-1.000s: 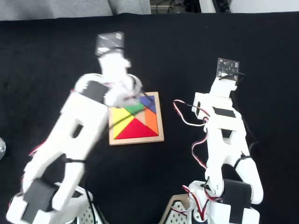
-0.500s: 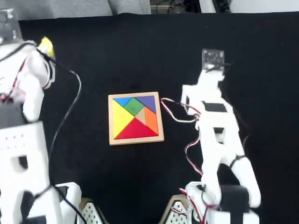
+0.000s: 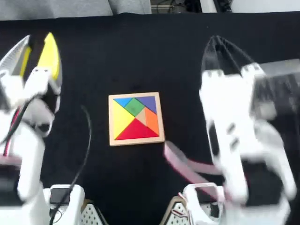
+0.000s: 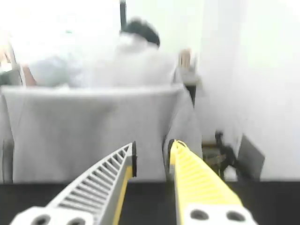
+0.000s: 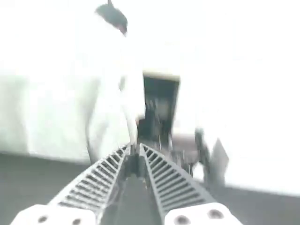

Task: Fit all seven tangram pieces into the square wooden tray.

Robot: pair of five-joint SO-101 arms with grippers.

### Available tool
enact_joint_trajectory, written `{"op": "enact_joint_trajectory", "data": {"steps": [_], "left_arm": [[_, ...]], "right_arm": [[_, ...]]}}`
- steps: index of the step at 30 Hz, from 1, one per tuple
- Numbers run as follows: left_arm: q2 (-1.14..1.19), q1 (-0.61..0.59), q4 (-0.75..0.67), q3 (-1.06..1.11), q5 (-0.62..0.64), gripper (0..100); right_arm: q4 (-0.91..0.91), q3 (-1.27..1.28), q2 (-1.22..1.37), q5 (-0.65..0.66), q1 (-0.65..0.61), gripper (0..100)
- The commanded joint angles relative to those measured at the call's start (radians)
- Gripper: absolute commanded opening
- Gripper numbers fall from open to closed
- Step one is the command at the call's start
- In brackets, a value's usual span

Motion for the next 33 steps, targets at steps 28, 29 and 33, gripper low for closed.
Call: {"op": "enact_joint_trajectory", "data": {"steps": [28, 29, 33], "left_arm": [[-0.753, 0.015, 0.097, 0.727, -0.230, 14], [-0.753, 0.015, 0.057, 0.766, -0.230, 14], [-0.752, 0.015, -0.117, 0.967, -0.230, 14]], "right_arm": [[0.313, 0.418, -0.825, 0.026, -0.055, 1.2], [0.285, 0.464, -0.828, 0.026, -0.055, 1.2], [0.126, 0.650, -0.835, 0.026, -0.055, 1.2]]}}
